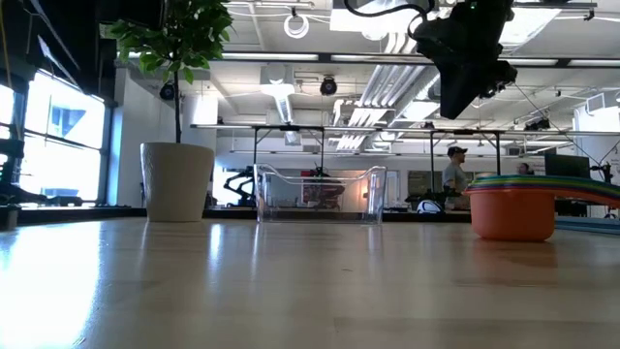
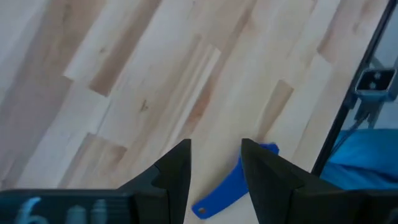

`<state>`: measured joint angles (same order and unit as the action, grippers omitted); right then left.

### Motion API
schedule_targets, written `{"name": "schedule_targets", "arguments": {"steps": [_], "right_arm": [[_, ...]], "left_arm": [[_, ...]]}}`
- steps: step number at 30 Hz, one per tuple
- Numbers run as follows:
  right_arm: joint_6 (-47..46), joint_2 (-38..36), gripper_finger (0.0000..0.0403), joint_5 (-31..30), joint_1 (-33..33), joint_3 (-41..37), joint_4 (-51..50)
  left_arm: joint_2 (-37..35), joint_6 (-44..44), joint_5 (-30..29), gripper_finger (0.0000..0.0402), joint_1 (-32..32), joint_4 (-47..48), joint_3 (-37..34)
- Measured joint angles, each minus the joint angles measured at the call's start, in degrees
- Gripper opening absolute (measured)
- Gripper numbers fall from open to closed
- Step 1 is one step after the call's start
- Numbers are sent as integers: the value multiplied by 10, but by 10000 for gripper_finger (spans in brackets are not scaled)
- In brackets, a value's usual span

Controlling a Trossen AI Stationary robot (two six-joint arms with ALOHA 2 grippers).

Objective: Nest measuring cups in basket
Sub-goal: Stack the violet measuring cup on top of the light blue measuring cup

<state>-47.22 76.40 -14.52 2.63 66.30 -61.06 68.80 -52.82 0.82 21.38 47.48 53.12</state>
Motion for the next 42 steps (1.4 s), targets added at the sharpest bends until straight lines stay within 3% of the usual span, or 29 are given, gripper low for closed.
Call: {"name": "schedule_targets", "arguments": {"steps": [13, 42], "right_arm": [[-83, 0, 66, 10, 0, 0, 10], [-94, 2, 66, 6, 0, 0, 24]], "left_arm": [[59, 5, -1, 129, 81, -45, 0], [210, 5, -41, 129, 170, -139, 1]]}}
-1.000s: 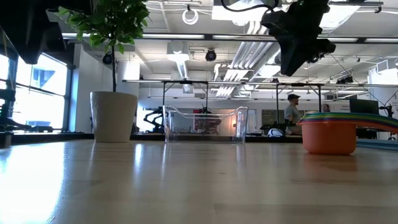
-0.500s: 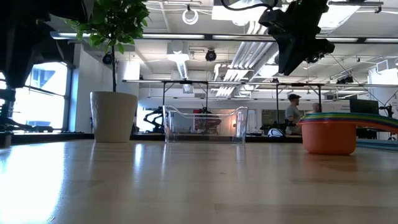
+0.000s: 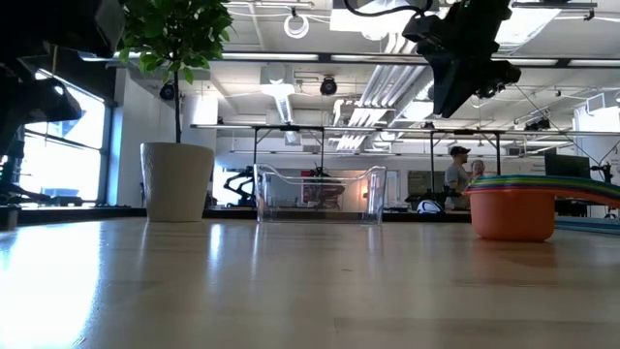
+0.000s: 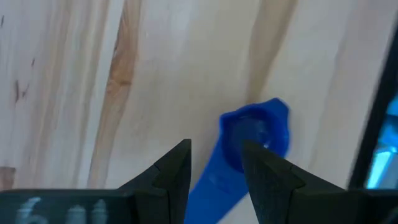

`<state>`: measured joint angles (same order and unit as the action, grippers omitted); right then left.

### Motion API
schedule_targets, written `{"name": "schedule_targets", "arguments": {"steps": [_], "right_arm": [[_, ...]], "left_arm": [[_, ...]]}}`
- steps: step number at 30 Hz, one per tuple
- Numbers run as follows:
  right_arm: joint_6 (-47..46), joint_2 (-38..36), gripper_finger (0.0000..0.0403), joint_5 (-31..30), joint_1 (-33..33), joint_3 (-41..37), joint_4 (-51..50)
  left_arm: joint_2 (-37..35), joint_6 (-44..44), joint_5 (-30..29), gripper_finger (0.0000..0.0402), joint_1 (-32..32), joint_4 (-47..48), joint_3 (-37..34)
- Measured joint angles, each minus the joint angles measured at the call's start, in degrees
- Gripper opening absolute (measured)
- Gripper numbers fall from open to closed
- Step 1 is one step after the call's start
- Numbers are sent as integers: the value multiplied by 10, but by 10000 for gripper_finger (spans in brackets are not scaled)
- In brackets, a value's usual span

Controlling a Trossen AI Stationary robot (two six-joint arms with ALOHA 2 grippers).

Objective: Nest measuring cups in basket
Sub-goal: Stack the violet measuring cup on top of the light blue measuring cup

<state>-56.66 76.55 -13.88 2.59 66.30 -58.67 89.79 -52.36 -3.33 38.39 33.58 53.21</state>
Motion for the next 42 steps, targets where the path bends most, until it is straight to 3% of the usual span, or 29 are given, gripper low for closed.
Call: {"name": "schedule_targets", "arguments": {"steps": [24, 30, 42], "right_arm": [[1, 0, 66, -5, 0, 0, 2], [0, 0, 66, -5, 0, 0, 3], [1, 0, 66, -8, 0, 0, 3]], "left_arm": [[92, 21, 2, 129, 0, -52, 0], [92, -11, -6, 125, -1, -53, 0], [91, -29, -14, 9, -2, -76, 1]]}}
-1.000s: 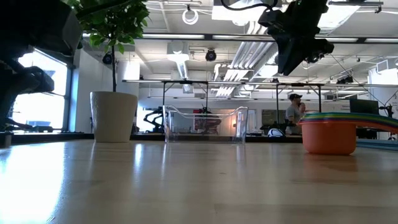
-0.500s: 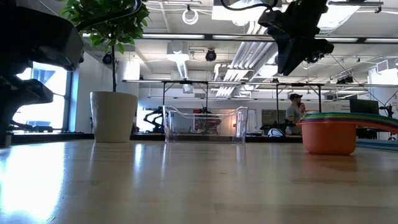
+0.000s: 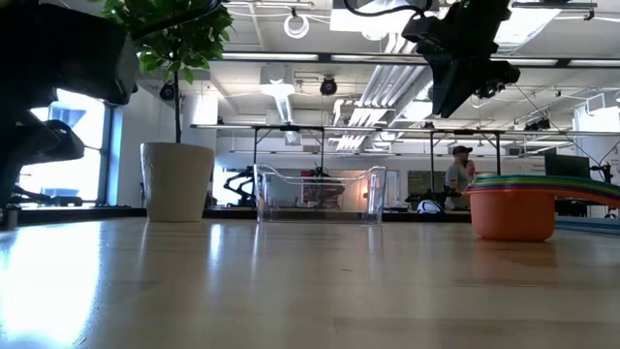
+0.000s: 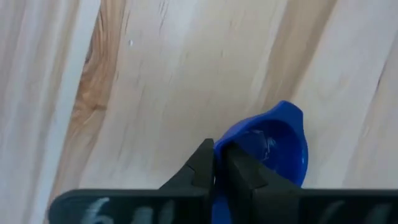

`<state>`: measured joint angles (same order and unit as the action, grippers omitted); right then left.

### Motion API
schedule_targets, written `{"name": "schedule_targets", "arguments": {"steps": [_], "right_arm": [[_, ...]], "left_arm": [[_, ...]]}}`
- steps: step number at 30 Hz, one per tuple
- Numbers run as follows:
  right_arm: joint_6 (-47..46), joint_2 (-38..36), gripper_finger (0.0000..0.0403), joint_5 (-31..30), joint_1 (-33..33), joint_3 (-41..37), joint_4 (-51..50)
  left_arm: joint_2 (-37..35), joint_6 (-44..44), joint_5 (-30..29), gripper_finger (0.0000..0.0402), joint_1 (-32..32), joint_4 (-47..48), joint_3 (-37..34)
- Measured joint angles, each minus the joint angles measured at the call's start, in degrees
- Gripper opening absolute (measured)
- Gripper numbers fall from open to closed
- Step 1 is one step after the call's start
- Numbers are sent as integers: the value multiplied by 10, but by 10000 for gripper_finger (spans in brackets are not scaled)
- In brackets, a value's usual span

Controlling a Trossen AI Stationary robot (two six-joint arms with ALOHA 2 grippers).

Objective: Nest measuring cups in basket
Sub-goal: Stack the violet measuring cup on top of the light blue measuring cup

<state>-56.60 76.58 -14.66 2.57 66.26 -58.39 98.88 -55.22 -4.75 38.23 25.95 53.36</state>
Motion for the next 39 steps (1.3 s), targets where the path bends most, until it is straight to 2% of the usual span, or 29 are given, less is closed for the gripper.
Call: {"name": "schedule_targets", "arguments": {"steps": [8, 19, 30, 39], "right_arm": [[-1, 0, 66, -2, 0, 0, 0], [-18, 0, 66, 1, 0, 0, 1], [-19, 0, 66, 12, 0, 0, 1], [32, 0, 66, 11, 0, 0, 0]], "left_arm": [[2, -48, -3, 7, -42, -44, -2], [2, -47, -4, 8, -175, -158, -2], [2, -10, 7, 8, -308, -157, -2], [2, 25, 18, 8, -390, -134, -2]]}}
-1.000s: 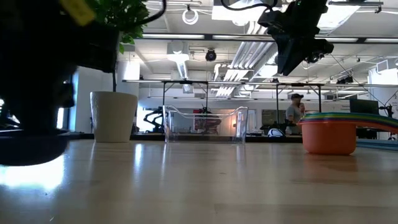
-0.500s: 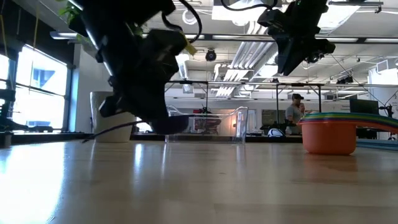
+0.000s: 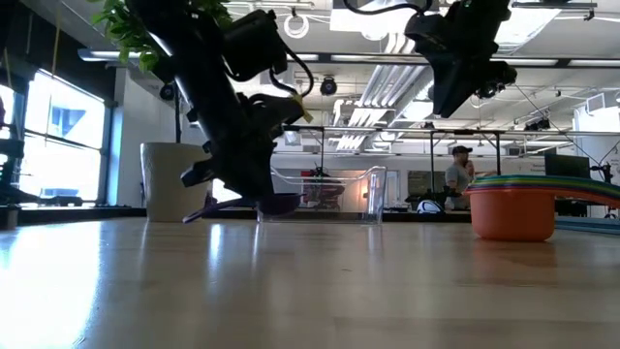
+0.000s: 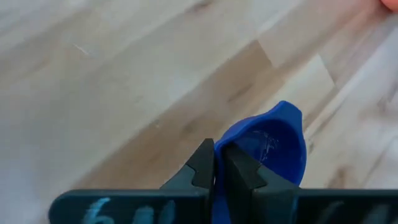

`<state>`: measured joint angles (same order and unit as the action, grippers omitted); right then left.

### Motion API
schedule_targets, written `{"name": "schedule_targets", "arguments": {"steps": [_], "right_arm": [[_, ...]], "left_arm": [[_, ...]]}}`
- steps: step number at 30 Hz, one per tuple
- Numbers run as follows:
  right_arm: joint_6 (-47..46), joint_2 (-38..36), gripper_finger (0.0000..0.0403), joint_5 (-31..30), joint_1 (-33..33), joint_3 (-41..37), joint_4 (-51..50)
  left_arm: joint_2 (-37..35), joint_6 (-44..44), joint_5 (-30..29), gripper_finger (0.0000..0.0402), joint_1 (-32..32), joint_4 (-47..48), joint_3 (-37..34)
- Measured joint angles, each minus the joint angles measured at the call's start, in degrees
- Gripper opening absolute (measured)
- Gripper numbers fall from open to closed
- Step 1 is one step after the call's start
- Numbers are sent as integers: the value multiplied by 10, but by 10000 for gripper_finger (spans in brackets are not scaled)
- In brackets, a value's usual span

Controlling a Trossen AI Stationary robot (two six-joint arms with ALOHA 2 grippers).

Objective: Nest measuring cups in basket
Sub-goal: Stack the violet measuring cup on top of the light blue measuring cup

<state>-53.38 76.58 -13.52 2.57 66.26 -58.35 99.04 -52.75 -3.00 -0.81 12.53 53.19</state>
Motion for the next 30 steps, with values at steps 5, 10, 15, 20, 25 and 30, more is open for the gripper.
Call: {"name": "schedule_targets", "arguments": {"steps": [5, 10, 15, 20, 25, 30], "right_arm": [[57, 0, 66, 0, 0, 0, 0], [107, 0, 66, 0, 0, 0, 0], [149, 0, 66, 0, 0, 0, 0], [170, 0, 66, -3, 0, 0, 0], [179, 0, 66, -4, 0, 0, 0], [179, 0, 66, -5, 0, 0, 0]], "left_arm": [[0, 4, 3, 14, -18, 0, 0], [0, -8, 4, 32, -22, 0, 0], [0, -25, 4, 35, -22, 1, 0], [0, -46, 5, 40, -22, 1, 0], [0, -56, 8, 55, -22, 4, 0], [0, -56, 8, 75, -23, 6, 0]]}}
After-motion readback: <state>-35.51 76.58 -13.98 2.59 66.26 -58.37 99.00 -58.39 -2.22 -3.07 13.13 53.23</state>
